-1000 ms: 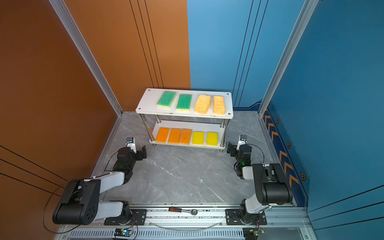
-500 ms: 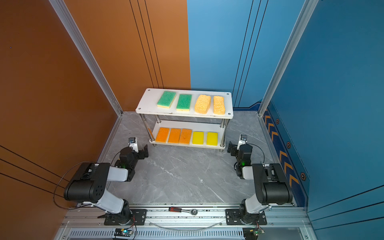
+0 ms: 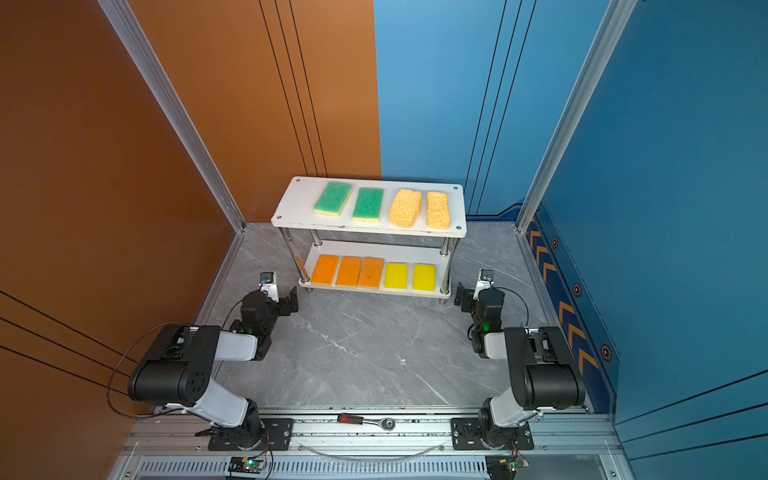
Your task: Place and organize the cleaning sponges onto the shelf
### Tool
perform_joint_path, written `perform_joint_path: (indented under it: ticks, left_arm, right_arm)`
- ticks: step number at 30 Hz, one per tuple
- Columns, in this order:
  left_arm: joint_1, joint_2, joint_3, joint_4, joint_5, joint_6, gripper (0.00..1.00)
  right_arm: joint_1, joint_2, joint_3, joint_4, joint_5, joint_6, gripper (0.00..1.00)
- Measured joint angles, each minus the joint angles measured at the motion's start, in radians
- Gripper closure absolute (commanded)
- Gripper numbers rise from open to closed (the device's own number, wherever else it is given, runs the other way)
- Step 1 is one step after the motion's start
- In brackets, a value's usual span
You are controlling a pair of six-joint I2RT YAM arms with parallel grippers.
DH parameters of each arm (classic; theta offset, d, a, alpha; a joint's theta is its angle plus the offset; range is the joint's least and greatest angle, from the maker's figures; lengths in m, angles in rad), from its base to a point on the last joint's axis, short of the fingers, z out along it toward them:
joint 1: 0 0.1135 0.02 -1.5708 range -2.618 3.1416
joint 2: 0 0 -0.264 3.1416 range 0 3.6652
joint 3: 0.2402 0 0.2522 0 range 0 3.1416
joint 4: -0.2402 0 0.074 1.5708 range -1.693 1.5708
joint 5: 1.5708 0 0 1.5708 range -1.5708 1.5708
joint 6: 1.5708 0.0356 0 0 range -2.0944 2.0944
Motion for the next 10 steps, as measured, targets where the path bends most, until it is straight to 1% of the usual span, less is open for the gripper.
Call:
perform_joint_path:
  ticks: [10]
  left_arm:
    - [0.010,0.000,0.005,-0.012,0.005,0.000,0.02]
  right_arm:
    - [0.012,0.000,0.000,0.000,0.023,-0.002,0.00]
